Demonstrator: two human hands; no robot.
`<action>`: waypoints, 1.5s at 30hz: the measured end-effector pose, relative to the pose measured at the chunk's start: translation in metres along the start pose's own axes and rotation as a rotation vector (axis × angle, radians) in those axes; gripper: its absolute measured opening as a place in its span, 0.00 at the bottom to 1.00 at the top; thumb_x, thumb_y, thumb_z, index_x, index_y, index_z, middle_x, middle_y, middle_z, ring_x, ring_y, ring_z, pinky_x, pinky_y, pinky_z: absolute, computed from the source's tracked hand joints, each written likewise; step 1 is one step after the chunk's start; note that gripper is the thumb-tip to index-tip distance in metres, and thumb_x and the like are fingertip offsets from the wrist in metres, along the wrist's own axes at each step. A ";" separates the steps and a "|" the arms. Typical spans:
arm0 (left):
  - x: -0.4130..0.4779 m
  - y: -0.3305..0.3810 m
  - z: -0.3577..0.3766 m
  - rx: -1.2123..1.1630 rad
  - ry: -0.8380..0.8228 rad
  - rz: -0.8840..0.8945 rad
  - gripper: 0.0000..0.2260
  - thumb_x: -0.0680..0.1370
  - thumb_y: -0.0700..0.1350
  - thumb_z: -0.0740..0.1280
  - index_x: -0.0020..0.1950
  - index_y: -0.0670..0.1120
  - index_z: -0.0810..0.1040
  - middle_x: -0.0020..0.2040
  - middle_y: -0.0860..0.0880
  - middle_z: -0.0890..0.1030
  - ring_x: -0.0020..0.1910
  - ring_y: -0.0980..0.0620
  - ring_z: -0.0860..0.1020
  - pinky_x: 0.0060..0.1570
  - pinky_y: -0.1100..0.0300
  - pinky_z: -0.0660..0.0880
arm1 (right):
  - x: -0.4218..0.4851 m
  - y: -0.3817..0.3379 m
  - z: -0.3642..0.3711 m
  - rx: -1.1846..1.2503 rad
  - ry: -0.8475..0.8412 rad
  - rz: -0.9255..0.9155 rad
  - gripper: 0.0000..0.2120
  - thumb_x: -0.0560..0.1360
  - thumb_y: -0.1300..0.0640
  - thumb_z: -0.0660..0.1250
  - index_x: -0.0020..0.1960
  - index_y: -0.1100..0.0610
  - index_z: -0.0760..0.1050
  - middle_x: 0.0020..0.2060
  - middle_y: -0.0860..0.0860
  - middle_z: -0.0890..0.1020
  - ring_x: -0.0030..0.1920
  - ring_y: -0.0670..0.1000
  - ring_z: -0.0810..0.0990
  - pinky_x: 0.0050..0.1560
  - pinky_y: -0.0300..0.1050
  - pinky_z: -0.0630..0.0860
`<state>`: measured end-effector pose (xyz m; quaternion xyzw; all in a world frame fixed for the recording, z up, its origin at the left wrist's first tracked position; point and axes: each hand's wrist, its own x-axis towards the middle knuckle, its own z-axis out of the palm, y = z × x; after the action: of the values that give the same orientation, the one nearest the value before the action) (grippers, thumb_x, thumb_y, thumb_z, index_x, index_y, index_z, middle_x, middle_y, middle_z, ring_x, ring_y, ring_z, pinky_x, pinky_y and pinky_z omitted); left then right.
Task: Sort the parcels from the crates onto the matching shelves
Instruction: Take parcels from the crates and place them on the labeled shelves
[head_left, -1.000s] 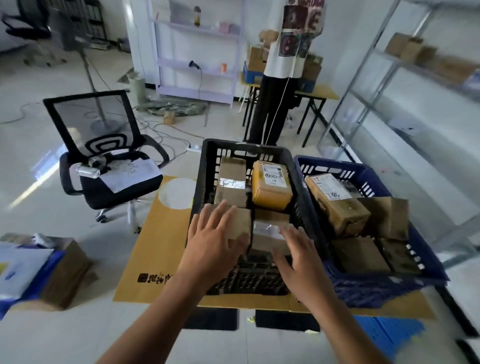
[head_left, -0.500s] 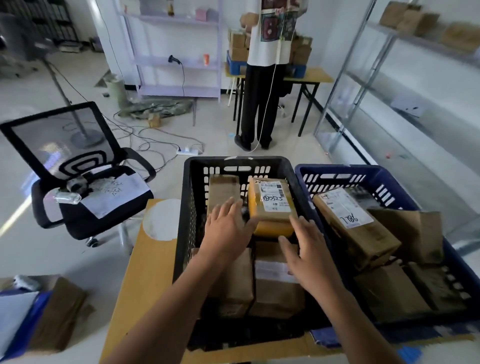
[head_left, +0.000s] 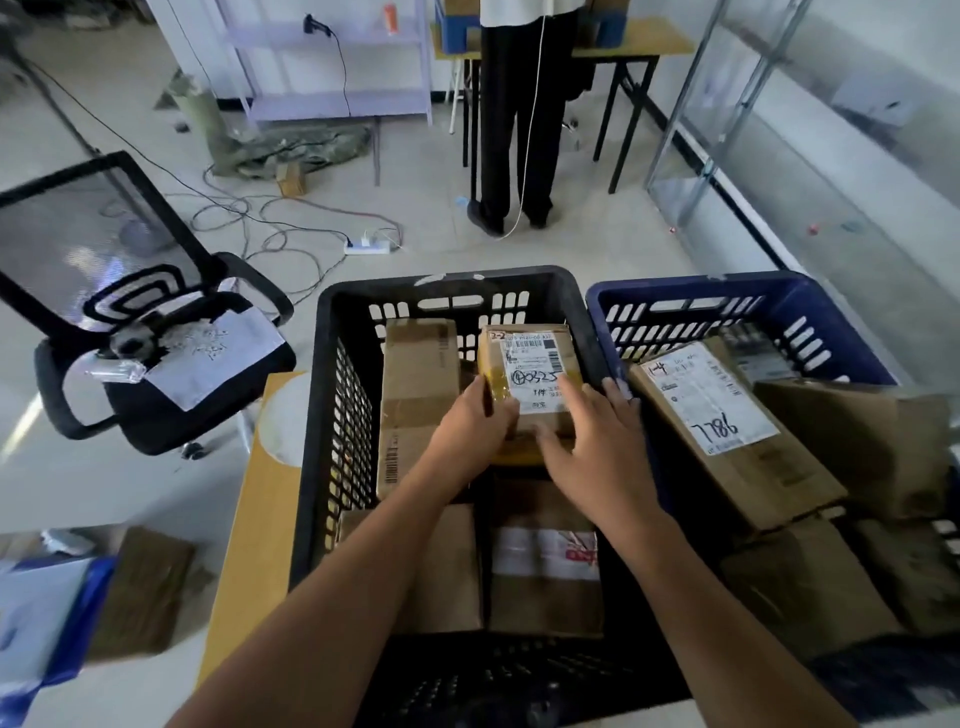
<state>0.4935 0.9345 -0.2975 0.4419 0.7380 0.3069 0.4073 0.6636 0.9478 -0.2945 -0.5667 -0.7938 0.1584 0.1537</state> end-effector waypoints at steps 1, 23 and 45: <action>0.000 -0.001 0.001 -0.054 -0.012 -0.004 0.11 0.82 0.54 0.64 0.65 0.59 0.72 0.48 0.64 0.79 0.44 0.67 0.77 0.40 0.65 0.71 | -0.001 0.000 -0.001 0.034 0.004 0.003 0.31 0.81 0.40 0.61 0.81 0.48 0.60 0.76 0.55 0.73 0.82 0.58 0.56 0.82 0.60 0.41; -0.149 -0.018 -0.077 -0.704 -0.331 0.426 0.31 0.80 0.52 0.70 0.76 0.70 0.57 0.70 0.61 0.77 0.66 0.55 0.79 0.59 0.60 0.79 | -0.140 -0.089 -0.073 0.797 0.297 0.213 0.35 0.72 0.34 0.72 0.76 0.38 0.67 0.70 0.46 0.73 0.66 0.43 0.78 0.56 0.44 0.84; -0.374 -0.026 0.244 0.433 -0.821 0.950 0.22 0.83 0.50 0.67 0.76 0.46 0.72 0.76 0.44 0.72 0.76 0.45 0.68 0.76 0.47 0.63 | -0.621 0.074 -0.065 0.891 0.871 1.005 0.35 0.70 0.35 0.73 0.74 0.36 0.66 0.63 0.46 0.81 0.59 0.49 0.85 0.52 0.52 0.86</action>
<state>0.8002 0.6090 -0.3125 0.8722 0.2928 0.1048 0.3777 0.9467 0.3861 -0.3070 -0.7527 -0.1742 0.2755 0.5720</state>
